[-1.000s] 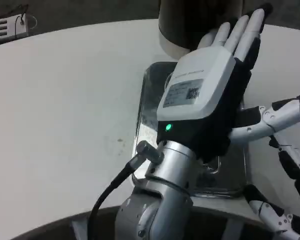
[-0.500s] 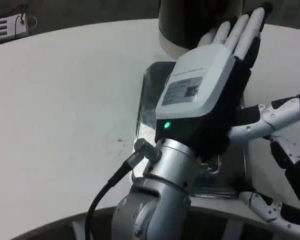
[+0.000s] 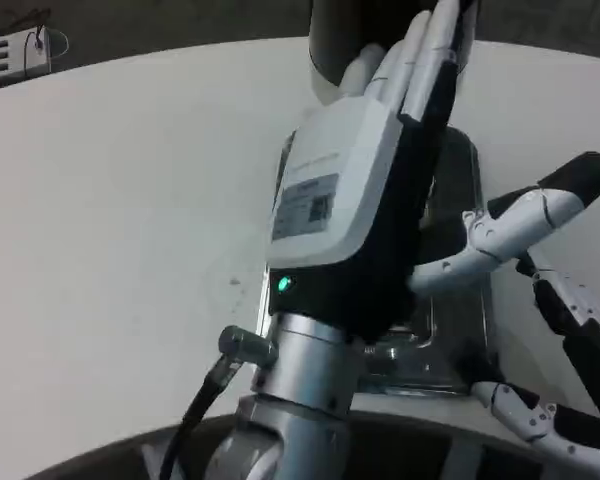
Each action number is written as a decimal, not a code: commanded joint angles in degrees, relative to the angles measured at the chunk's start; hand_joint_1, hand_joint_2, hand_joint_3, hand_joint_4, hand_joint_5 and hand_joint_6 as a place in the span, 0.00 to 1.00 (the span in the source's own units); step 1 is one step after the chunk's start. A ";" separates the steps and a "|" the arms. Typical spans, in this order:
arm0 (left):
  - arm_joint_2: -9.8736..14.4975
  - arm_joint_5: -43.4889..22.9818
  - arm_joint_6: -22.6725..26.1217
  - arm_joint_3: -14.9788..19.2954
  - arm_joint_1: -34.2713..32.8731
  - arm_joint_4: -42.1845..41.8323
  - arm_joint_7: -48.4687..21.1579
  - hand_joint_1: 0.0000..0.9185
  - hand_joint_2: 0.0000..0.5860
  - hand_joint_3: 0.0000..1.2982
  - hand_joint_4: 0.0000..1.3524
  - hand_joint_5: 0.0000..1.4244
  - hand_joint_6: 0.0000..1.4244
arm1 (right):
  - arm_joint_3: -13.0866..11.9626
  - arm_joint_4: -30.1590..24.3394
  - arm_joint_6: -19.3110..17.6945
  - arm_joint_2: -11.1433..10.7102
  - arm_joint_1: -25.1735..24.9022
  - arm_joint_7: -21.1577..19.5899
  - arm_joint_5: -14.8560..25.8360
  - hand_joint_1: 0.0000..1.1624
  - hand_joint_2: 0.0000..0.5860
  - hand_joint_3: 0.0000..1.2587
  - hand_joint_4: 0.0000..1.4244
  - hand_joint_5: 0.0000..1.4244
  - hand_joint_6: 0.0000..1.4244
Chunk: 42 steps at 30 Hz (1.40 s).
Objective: Grasp the cup under the faucet to collect the drink, then remove the cup.
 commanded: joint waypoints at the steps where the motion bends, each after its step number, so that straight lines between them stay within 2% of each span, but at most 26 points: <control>1: -0.49 -2.14 -3.71 1.85 3.81 -1.83 6.25 0.00 0.23 0.00 0.00 0.07 0.00 | 0.31 1.17 -0.31 -0.35 -0.09 0.82 2.05 0.28 0.52 0.00 0.05 0.09 0.19; 13: 1.27 -1.92 -3.17 5.22 7.79 -5.22 5.44 0.00 0.23 0.00 0.00 0.08 0.00 | 1.06 2.62 -1.03 -0.58 -1.65 1.31 4.60 0.29 0.51 0.00 0.05 0.09 0.20; 18: 3.65 -1.29 -3.18 6.85 11.60 -8.09 3.46 0.00 0.22 0.00 0.00 0.09 0.00 | 1.44 3.36 -0.67 -0.49 -2.56 1.50 5.08 0.29 0.51 0.00 0.05 0.09 0.19; 29: 8.85 -0.20 -5.03 11.73 29.65 -14.30 3.96 0.00 0.21 0.00 0.00 0.08 0.00 | 2.77 5.27 -1.15 -0.50 -5.01 1.27 4.88 0.34 0.49 0.00 0.04 0.09 0.19; 42: 12.56 0.47 -11.83 15.29 40.83 -9.81 10.76 0.00 0.21 0.00 0.00 0.08 0.00 | 5.77 9.67 -0.12 0.23 -10.49 0.87 4.10 0.37 0.47 0.00 0.03 0.08 0.18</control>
